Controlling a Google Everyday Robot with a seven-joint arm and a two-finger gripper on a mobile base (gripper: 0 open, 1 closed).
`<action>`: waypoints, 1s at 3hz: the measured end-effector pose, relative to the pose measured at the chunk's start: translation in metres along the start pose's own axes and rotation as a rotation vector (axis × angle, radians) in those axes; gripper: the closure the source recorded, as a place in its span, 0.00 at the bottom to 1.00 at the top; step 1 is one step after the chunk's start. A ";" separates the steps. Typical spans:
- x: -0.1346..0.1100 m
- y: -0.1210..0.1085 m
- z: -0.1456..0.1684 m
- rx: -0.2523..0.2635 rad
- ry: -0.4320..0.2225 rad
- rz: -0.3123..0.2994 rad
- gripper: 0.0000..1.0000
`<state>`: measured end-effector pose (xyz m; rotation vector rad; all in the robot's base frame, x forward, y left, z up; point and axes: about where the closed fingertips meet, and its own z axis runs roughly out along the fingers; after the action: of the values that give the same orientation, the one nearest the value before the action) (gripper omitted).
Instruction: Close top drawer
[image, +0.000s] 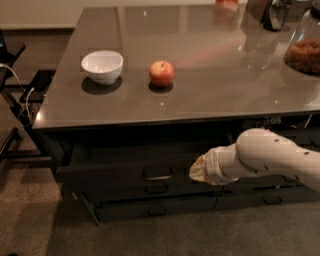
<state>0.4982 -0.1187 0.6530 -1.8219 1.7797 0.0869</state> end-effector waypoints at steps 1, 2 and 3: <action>0.000 0.000 0.000 0.000 0.000 0.000 0.56; 0.000 0.000 0.000 0.000 0.000 0.000 0.34; 0.000 0.000 0.000 0.000 0.000 0.000 0.10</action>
Offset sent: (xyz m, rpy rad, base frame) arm 0.0000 0.0000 0.0000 0.0000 0.0000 0.0000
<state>0.4982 -0.1187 0.6530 -1.8219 1.7796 0.0869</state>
